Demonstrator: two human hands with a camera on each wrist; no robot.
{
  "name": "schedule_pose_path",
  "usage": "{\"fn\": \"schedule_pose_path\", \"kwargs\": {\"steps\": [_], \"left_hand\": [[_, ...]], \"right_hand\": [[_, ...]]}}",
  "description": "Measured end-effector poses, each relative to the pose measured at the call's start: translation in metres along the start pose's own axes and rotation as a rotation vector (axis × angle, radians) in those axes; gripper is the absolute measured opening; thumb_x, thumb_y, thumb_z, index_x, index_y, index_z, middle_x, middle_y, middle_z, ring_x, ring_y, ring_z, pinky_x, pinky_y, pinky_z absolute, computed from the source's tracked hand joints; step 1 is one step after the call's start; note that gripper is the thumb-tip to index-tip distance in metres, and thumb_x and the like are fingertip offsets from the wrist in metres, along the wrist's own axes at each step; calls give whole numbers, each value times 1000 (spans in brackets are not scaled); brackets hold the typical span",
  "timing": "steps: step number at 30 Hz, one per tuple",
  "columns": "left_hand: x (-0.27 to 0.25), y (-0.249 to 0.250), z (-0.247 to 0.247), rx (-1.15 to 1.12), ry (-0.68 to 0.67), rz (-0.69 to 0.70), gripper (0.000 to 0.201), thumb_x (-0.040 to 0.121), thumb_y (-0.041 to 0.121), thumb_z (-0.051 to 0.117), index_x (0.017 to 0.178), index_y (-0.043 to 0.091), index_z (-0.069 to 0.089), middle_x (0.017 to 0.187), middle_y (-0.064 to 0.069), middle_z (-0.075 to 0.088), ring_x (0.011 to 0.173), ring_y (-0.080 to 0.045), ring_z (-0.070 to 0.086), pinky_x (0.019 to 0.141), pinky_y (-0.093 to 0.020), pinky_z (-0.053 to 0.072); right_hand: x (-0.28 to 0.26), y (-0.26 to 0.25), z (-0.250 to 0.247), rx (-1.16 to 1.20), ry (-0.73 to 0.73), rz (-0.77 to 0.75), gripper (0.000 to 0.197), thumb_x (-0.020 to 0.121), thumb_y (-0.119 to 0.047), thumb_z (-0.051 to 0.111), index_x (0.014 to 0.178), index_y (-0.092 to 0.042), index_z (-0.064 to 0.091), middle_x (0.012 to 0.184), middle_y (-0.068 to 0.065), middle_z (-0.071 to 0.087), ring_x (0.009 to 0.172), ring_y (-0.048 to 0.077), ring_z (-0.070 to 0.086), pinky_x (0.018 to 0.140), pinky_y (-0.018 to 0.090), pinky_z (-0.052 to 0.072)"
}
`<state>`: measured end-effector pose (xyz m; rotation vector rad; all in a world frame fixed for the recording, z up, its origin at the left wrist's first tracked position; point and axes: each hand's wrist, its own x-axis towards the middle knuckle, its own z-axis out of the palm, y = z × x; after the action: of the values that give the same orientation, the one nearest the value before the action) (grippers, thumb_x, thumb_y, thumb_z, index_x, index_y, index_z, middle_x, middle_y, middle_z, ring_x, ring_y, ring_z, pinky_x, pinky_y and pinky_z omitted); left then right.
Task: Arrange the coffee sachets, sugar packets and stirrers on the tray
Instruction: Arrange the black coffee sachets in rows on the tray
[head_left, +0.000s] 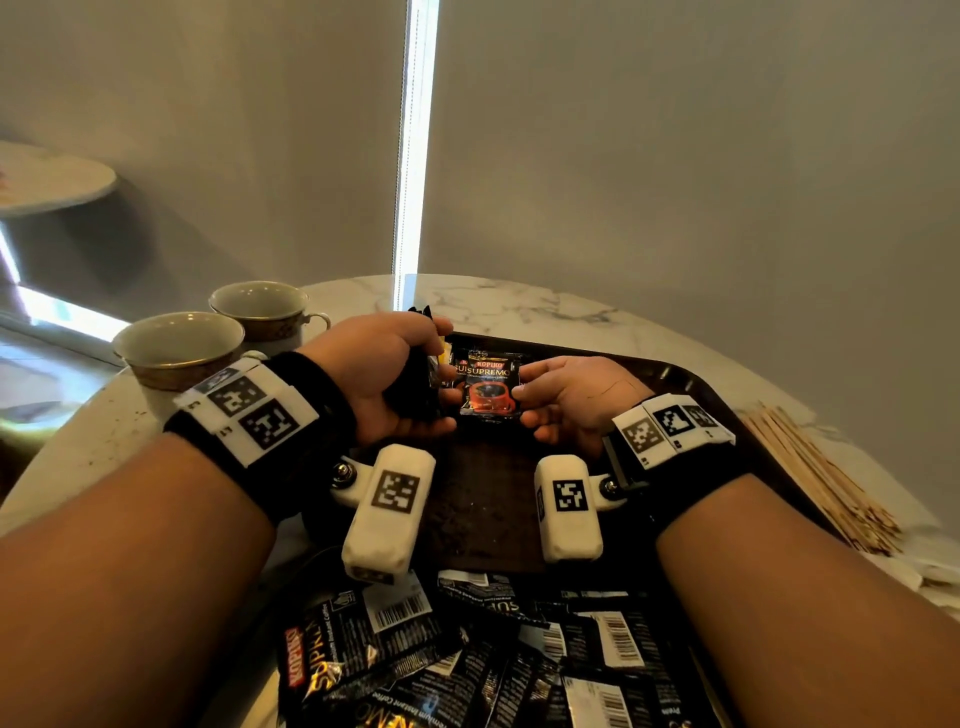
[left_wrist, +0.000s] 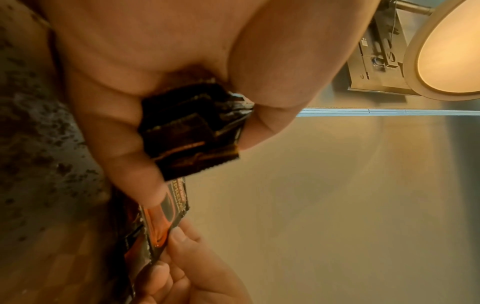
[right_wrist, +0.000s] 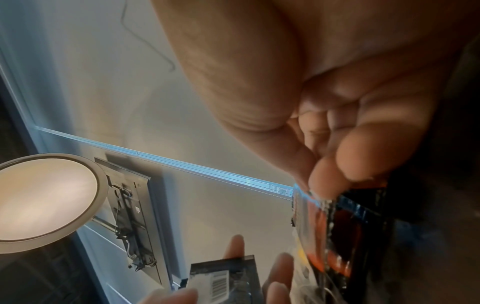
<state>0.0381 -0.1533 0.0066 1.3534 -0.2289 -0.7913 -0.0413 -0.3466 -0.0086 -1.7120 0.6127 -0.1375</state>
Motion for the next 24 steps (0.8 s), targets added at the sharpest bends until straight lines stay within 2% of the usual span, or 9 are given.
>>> {"fn": "schedule_pose_path", "kwargs": {"steps": [10,15,20,22,24], "left_hand": [[3,-5,2,61,18,-35,27,93,10,47,111,25,62,108,-16,57,86,-30,62,60,-43,59],[3,-5,4,81,26,-50,25,95,14,49,113,26,60,110,-17,57,90,-31,63,57,-42,58],[1,-5,6,89,28,-56,23,97,15,48,118,22,57,105,-15,56,86,-29,62,58,-40,58],[1,-4,6,94,33,-57,26,98,15,48,122,21,56,107,-16,56,88,-29,62,61,-41,57],[1,-5,6,99,32,-63,26,97,14,48,120,24,57,111,-17,56,94,-30,61,64,-42,57]], "right_hand": [[-1,-1,2,-70,-41,2,27,89,-1,69,113,-11,62,91,13,72,58,13,65,52,28,53],[-4,-4,2,-95,-55,4,25,90,0,67,112,-11,61,89,13,71,57,13,65,54,26,55],[-7,-4,3,-102,-53,-1,24,90,1,67,110,-9,62,80,10,69,52,11,62,46,24,50],[-7,-6,4,-109,-53,-6,24,90,2,67,111,-9,62,82,11,69,52,11,62,45,24,49],[-8,-6,3,-118,-51,-3,25,89,2,67,112,-9,62,86,12,70,55,12,63,46,24,49]]}}
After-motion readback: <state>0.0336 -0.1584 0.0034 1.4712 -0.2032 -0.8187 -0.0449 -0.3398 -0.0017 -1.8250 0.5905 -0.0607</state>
